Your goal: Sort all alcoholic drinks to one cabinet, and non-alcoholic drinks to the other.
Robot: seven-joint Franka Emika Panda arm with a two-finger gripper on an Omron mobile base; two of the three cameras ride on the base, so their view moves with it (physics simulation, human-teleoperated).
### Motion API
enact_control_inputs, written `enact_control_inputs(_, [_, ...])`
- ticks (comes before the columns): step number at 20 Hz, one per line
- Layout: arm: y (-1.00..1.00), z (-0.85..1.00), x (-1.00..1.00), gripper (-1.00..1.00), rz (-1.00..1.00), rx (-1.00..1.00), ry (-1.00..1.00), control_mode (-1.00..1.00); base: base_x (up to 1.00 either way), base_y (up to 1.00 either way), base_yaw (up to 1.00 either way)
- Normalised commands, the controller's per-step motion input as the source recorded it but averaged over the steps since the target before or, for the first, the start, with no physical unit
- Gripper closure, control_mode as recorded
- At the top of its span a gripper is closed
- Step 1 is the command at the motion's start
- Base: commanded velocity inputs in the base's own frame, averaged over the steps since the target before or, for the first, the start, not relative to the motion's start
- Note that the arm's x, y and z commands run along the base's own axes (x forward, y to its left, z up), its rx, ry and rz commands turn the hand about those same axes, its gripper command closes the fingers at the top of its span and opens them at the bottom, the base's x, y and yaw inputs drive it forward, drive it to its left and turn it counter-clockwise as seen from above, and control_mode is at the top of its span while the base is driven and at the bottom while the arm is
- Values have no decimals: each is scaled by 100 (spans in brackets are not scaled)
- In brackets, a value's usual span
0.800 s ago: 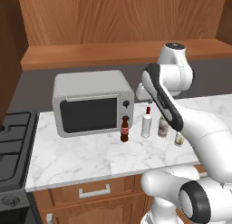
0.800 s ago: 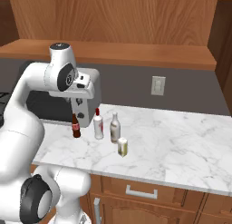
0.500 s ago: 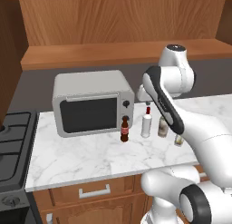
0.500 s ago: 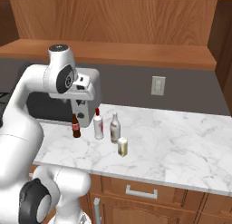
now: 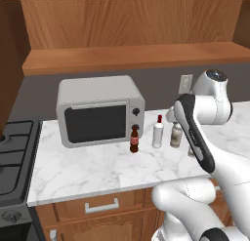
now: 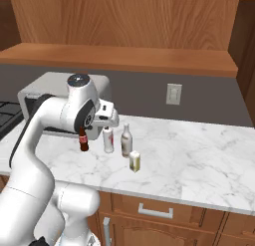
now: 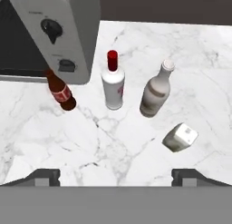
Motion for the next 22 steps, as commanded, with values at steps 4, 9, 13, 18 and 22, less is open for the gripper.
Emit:
enact_control_inputs(4, [-46, -1, 0, -100, 11, 4, -8, -100, 0, 0, 0])
enact_control_inputs(9, [-47, -3, 12, -100, 26, 3, 0, -100, 0, 0, 0])
enact_control_inputs(13, [-52, -20, 25, -100, 40, 3, -3, -100, 0, 0, 0])
enact_control_inputs(18, [-49, -34, 28, -100, 48, 6, -14, -100, 0, 0, 0])
enact_control_inputs(22, [-30, -35, 36, -100, 51, 13, -13, -100, 0, 0, 0])
